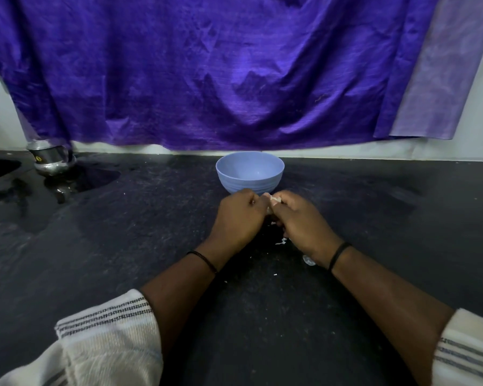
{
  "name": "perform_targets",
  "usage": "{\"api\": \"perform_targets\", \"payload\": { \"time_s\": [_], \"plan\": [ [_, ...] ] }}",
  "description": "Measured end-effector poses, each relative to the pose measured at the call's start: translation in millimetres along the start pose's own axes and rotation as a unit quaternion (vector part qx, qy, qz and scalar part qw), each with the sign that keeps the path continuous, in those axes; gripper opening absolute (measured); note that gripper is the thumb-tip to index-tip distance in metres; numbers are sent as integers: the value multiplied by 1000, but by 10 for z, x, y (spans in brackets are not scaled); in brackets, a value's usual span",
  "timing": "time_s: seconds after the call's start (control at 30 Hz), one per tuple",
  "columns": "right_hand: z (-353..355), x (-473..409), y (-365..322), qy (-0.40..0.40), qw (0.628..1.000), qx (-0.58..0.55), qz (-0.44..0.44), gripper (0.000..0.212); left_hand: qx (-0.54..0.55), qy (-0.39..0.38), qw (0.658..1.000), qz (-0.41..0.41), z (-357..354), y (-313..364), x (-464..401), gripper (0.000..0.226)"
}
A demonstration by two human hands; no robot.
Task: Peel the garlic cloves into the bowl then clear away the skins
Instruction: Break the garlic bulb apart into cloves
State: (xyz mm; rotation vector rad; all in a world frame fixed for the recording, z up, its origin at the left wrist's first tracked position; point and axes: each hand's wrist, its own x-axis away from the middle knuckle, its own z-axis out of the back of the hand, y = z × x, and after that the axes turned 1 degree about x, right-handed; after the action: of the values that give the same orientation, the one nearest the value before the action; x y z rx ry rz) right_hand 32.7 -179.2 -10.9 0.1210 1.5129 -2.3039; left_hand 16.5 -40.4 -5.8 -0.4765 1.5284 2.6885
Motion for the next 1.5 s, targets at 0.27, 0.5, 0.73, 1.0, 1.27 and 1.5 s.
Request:
{"api": "perform_targets", "payload": {
  "time_s": [0.27,0.5,0.73,1.0,1.27,1.5],
  "plan": [
    [-77,44,-18,53,998,-13,-13,28,-23,-22,999,-17,-112,69,88,62],
    [-76,63,-154,98,993,50,-49,55,-28,89,990,-106,-171,109,119,58],
    [-95,86,-178,88,991,87,-47,64,62,75,995,-22,-197,128,190,51],
    [-230,70,-193,124,991,25,-44,58,132,116,984,24,-277,147,168,57],
    [-256,94,-174,135,987,-64,-59,59,167,73,982,43,-240,176,144,51],
    [-194,57,-186,81,989,-95,-73,50,255,22,962,97,-189,138,75,35]
  ]
}}
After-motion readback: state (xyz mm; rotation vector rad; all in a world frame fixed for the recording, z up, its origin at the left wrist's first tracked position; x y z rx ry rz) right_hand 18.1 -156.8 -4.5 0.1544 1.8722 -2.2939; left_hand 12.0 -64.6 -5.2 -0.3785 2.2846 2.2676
